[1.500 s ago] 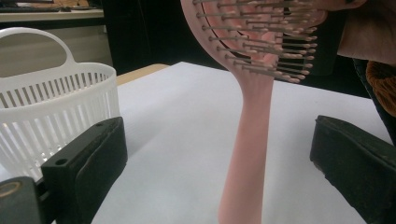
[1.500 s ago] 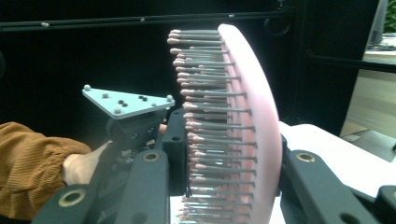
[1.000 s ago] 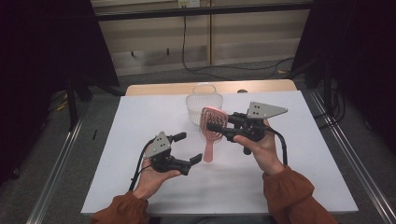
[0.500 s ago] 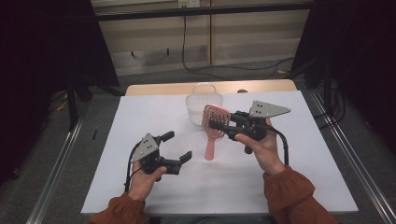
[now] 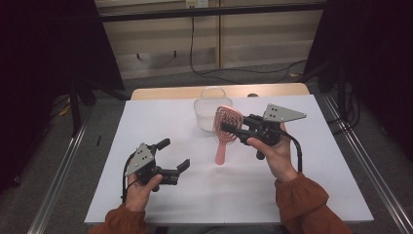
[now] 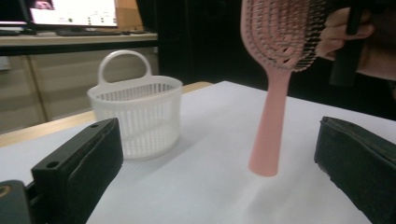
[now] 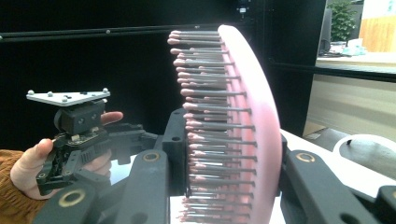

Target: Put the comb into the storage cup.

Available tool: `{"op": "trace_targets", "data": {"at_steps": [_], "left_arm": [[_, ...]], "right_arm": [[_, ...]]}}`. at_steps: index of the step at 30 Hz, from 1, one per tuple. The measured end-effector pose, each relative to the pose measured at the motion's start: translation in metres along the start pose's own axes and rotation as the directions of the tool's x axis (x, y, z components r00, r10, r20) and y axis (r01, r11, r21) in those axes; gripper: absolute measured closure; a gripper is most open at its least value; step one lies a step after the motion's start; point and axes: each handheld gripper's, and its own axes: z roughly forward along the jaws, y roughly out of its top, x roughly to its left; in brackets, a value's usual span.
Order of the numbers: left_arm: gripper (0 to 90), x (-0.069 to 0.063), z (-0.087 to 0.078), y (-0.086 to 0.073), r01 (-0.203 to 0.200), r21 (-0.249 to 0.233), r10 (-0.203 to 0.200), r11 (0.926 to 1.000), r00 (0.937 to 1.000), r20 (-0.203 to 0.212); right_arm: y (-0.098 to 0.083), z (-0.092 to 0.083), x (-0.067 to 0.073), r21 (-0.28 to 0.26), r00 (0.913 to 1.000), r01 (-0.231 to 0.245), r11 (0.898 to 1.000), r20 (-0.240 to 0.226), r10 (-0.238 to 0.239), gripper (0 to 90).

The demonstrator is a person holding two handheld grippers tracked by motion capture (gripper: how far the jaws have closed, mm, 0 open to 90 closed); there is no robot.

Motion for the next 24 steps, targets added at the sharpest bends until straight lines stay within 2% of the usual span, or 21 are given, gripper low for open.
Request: {"op": "trace_targets", "data": {"at_steps": [2,3,4,6,8,10,15,17,19,21,22,23,24], "left_arm": [[1.5,0.001,-0.003,0.0,0.004,0.0,-0.004,1.0,0.9998,-0.019],[1.6,0.001,-0.005,0.0,-0.013,0.006,0.014,0.9999,0.9989,-0.045],[2.0,0.0,-0.007,-0.001,-0.035,0.009,0.036,0.9994,0.9951,-0.092],[2.2,0.002,-0.011,-0.003,-0.011,0.006,0.012,0.9999,0.9953,-0.096],[2.5,0.003,-0.013,-0.004,-0.019,0.018,0.021,0.9997,0.9934,-0.113],[2.5,0.005,-0.017,-0.005,0.0,0.014,0.002,0.9999,0.993,-0.118],[2.5,0.007,-0.025,-0.005,0.01,0.001,-0.01,0.9999,0.9892,-0.146],[2.5,0.008,-0.028,-0.004,0.04,-0.015,-0.041,0.9991,0.9895,-0.138],[2.7,0.007,-0.031,-0.004,-0.005,-0.004,0.005,1.0,0.9855,-0.17],[3.0,0.006,-0.034,-0.004,0.003,0.003,-0.002,1.0,0.984,-0.178],[3.0,0.005,-0.036,-0.006,0.013,0.004,-0.012,0.9999,0.9812,-0.193],[3.0,0.005,-0.038,-0.008,0.0,0.016,0.003,0.9999,0.981,-0.194],[3.0,0.005,-0.04,-0.01,0.004,0.018,0.0,0.9998,0.9798,-0.2]], "right_arm": [[0.0,0.0,0.0,0.0,1.0,0.001,1.0,0.006,-0.001,64.6],[0.0,-0.001,0.0,-0.003,0.9999,0.001,1.0,0.01,-0.001,64.6],[0.001,-0.001,0.0,-0.005,0.9999,0.004,1.0,0.014,-0.004,64.5],[0.002,-0.001,0.001,-0.013,0.9994,0.016,1.0,0.031,-0.016,64.6],[0.003,-0.002,0.0,-0.017,0.9994,0.012,1.0,0.032,-0.011,64.5],[0.004,-0.003,-0.001,-0.021,0.9989,0.014,1.0,0.044,-0.013,64.6],[0.006,-0.005,-0.002,-0.033,0.9978,0.008,0.999,0.066,-0.006,64.6],[0.007,-0.005,-0.003,-0.036,0.9973,0.007,0.999,0.074,-0.004,64.6],[0.008,-0.005,-0.004,-0.041,0.9968,0.01,0.999,0.08,-0.007,64.6],[0.008,-0.004,-0.004,-0.04,0.9963,0.01,0.999,0.086,-0.006,64.5],[0.008,-0.003,-0.004,-0.035,0.9962,0.01,0.999,0.087,-0.007,64.6],[0.008,-0.003,-0.005,-0.035,0.9961,0.011,0.999,0.088,-0.008,64.6],[0.008,-0.002,-0.006,-0.035,0.9959,0.01,0.999,0.091,-0.007,64.6]]}}
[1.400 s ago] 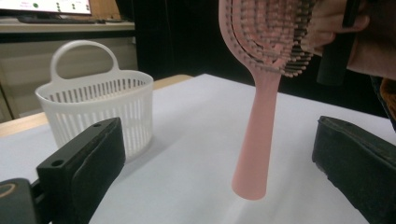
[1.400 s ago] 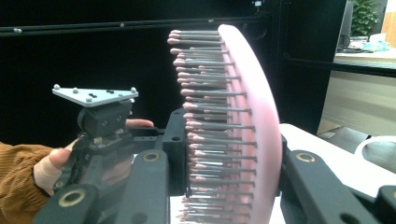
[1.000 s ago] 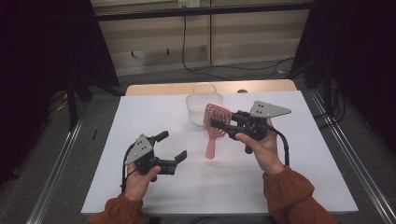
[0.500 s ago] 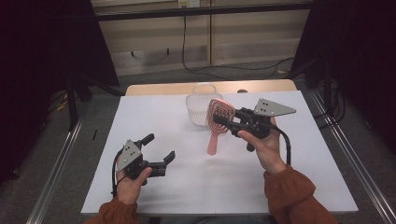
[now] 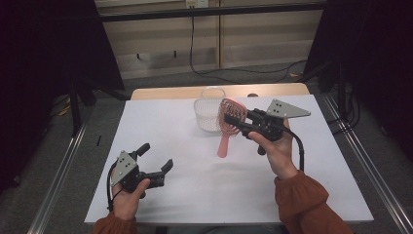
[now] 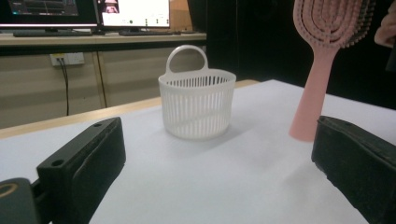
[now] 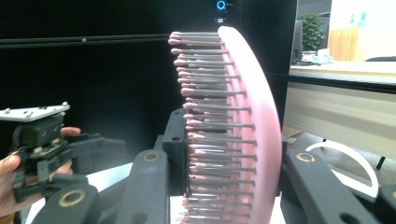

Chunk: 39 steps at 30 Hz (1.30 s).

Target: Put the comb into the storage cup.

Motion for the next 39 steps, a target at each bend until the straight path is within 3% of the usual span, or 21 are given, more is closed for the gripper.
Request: {"op": "trace_targets", "data": {"at_steps": [8,13,16,21,27,30,39], "left_arm": [[3.0,0.008,-0.015,-0.006,0.003,0.014,-0.002,0.9999,0.9982,-0.059],[3.0,0.009,-0.023,-0.007,0.006,0.014,-0.005,0.9999,0.9987,-0.051],[3.0,0.01,-0.029,-0.008,0.001,0.017,0.0,0.9999,0.9964,-0.085],[3.0,0.014,-0.037,-0.011,0.005,0.015,-0.003,0.9999,0.9952,-0.097],[3.0,0.011,-0.034,-0.01,-0.002,0.0,0.002,1.0,0.9962,-0.087],[3.0,0.009,-0.033,-0.011,-0.023,0.014,0.024,0.9996,0.9963,-0.083],[3.0,0.011,-0.033,-0.011,0.015,-0.007,-0.016,0.9999,0.9957,-0.091]], "right_arm": [[0.008,0.009,-0.005,0.008,0.9999,0.007,1.0,0.014,-0.007,64.5],[0.014,0.015,-0.011,0.002,0.9995,0.013,1.0,0.027,-0.013,64.5],[0.017,0.018,-0.011,0.002,0.9995,0.013,1.0,0.029,-0.013,64.6],[0.021,0.019,-0.014,-0.004,0.9991,0.014,1.0,0.04,-0.014,64.6],[0.024,0.024,-0.022,-0.009,0.9978,-0.017,1.0,0.064,0.017,64.5],[0.025,0.027,-0.026,-0.007,0.9966,-0.025,1.0,0.078,0.026,64.5],[0.037,0.035,-0.031,-0.023,0.9936,-0.02,1.0,0.11,0.022,64.5]]}}
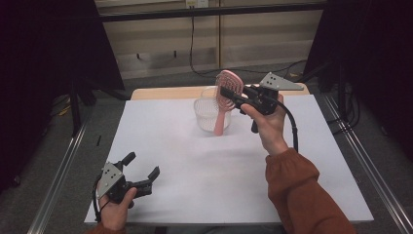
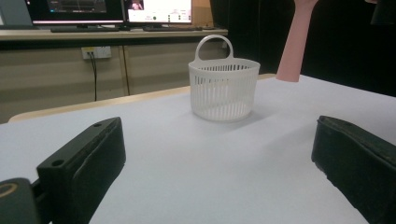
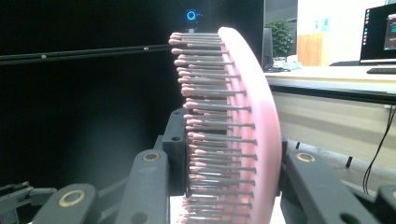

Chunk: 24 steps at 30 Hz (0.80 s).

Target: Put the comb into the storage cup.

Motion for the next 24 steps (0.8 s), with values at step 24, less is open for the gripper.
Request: {"op": "trace_targets", "data": {"at_steps": [24], "left_arm": [[3.0,0.0,-0.002,0.0,0.002,0.001,-0.002,1.0,0.9998,-0.019]], "right_arm": [[0.025,0.023,-0.015,-0.025,0.9978,0.026,0.999,0.061,-0.024,64.5]]}}
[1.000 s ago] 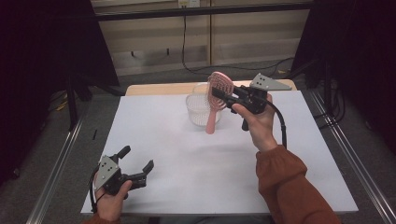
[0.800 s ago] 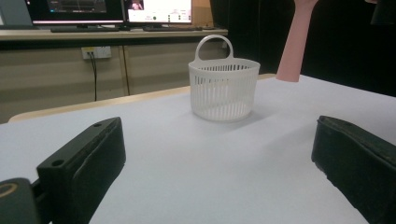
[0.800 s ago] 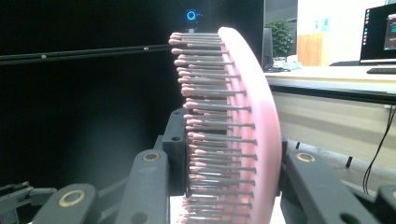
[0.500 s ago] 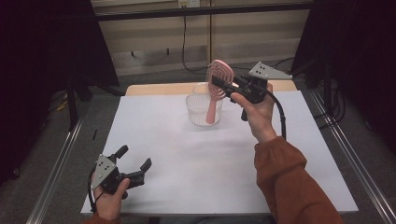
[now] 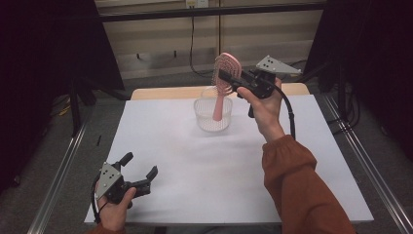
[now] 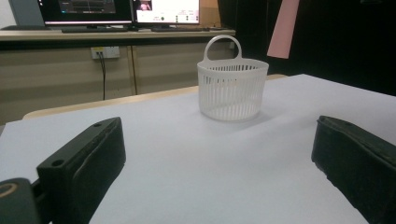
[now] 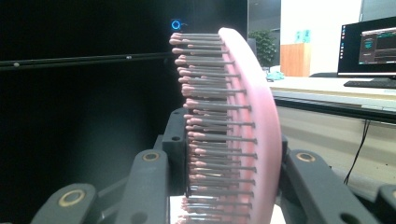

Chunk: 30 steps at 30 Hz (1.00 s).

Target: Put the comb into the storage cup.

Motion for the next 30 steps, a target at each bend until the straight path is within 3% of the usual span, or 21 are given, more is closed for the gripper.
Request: {"op": "trace_targets", "data": {"at_steps": [7,8,16,18,30], "left_arm": [[3.1,0.0,0.001,0.0,-0.015,0.009,0.015,0.9998,0.9999,0.0],[3.0,-0.001,0.001,-0.001,-0.003,0.011,0.003,0.9999,1.0,0.002],[3.0,-0.002,0.001,0.0,-0.021,0.012,0.021,0.9997,0.9998,0.006],[3.0,-0.002,0.001,0.0,-0.009,0.01,0.009,0.9999,0.9999,0.011],[3.0,-0.002,0.002,0.001,-0.032,0.019,0.032,0.9993,0.9994,0.016]], "right_arm": [[0.001,0.01,-0.002,-0.008,1.0,-0.001,1.0,0.01,0.001,64.5],[0.001,0.011,-0.002,-0.009,1.0,-0.003,1.0,0.008,0.003,64.5],[-0.002,0.021,-0.006,-0.021,0.9983,-0.027,0.999,0.052,0.028,64.6],[-0.003,0.023,-0.006,-0.024,0.998,-0.025,0.999,0.057,0.026,64.5],[-0.015,0.035,-0.008,-0.064,0.996,-0.009,0.998,0.088,0.014,64.5]]}}
